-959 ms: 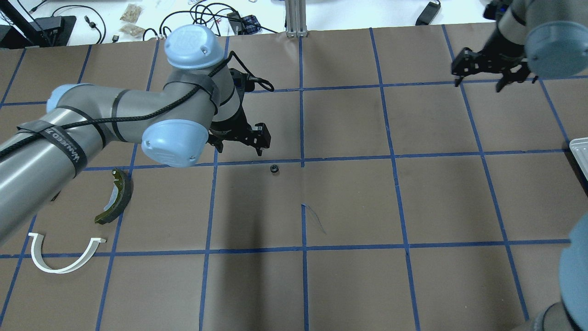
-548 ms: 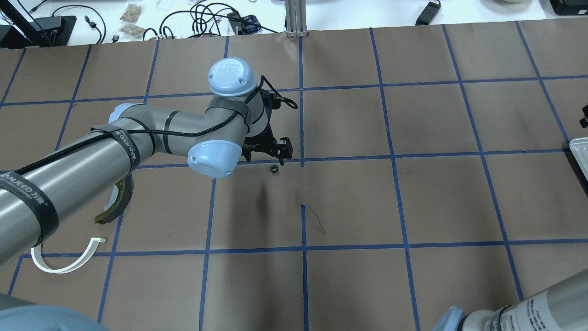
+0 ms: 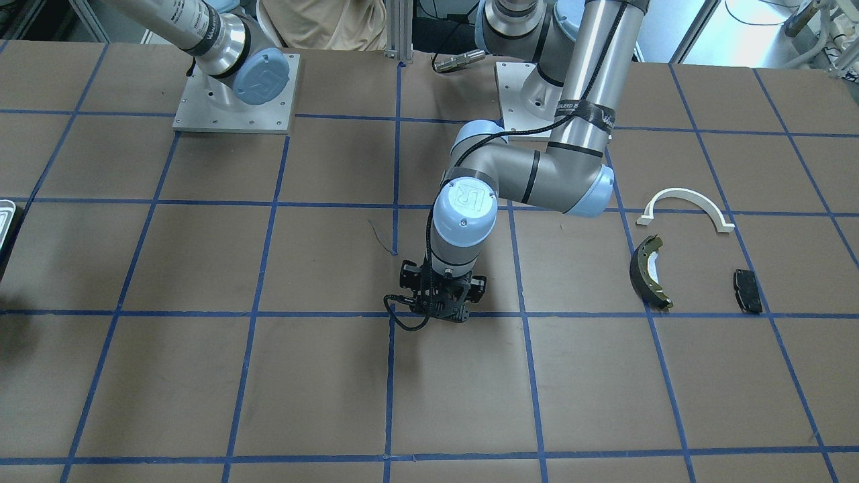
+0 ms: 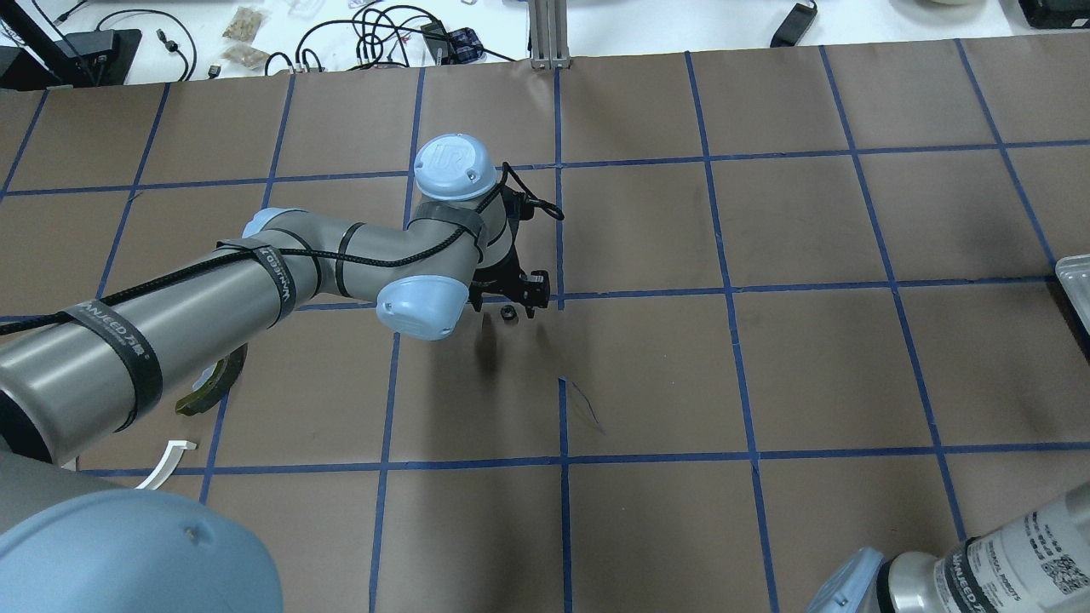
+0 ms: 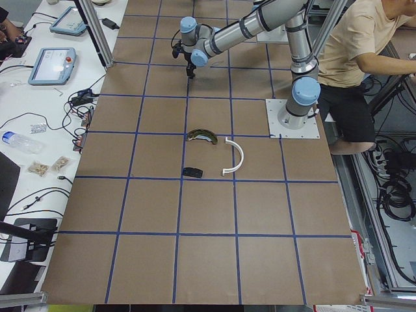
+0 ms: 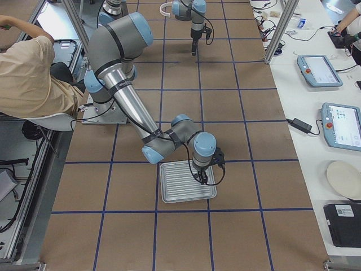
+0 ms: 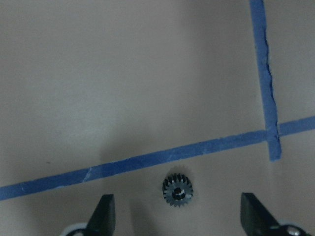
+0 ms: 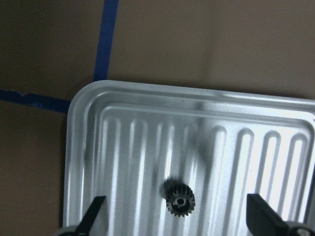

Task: Place bearing gear from tray to pile

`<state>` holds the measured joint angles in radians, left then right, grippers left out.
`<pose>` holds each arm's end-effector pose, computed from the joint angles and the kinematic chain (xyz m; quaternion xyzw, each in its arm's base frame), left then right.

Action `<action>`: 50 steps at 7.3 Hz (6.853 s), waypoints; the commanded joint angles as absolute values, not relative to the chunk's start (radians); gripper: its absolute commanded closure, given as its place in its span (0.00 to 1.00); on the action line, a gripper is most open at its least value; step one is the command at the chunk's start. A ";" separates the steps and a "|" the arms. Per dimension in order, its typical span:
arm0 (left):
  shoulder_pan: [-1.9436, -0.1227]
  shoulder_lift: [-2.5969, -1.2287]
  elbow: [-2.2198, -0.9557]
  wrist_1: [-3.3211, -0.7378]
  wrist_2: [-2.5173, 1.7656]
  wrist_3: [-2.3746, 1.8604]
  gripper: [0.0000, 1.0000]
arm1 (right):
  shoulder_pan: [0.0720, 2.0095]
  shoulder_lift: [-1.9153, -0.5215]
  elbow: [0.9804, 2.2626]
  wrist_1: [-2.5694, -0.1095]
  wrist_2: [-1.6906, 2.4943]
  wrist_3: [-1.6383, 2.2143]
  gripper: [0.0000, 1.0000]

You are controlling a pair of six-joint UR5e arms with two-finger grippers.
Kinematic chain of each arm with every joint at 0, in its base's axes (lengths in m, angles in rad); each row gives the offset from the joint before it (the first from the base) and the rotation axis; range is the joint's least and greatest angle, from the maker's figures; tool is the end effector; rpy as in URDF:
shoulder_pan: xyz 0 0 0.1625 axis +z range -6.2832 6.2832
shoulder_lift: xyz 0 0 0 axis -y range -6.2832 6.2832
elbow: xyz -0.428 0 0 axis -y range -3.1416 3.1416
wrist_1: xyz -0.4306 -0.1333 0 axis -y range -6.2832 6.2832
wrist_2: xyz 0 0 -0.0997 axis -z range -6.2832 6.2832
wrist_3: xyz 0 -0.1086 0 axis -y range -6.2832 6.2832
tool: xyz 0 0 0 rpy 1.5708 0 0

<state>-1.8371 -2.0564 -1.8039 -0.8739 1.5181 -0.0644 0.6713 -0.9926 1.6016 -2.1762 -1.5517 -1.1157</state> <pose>-0.2976 -0.5627 0.1469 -0.1005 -0.9945 -0.0151 0.0242 -0.4533 -0.5329 0.1657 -0.1079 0.9941 -0.0071 0.0066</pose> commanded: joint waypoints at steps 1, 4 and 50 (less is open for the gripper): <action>-1.838 -2.060 -1.804 -0.873 1.519 -0.063 0.48 | 0.667 -0.971 1.621 -2.225 -1.557 -1.124 0.08; -1.838 -2.062 -1.805 -0.876 1.519 -0.064 0.51 | 0.667 -0.968 1.621 -2.229 -1.563 -1.114 0.48; -1.699 -1.948 -1.597 -1.275 1.522 0.006 0.00 | 1.588 -1.535 1.459 -1.519 -1.589 -0.072 0.00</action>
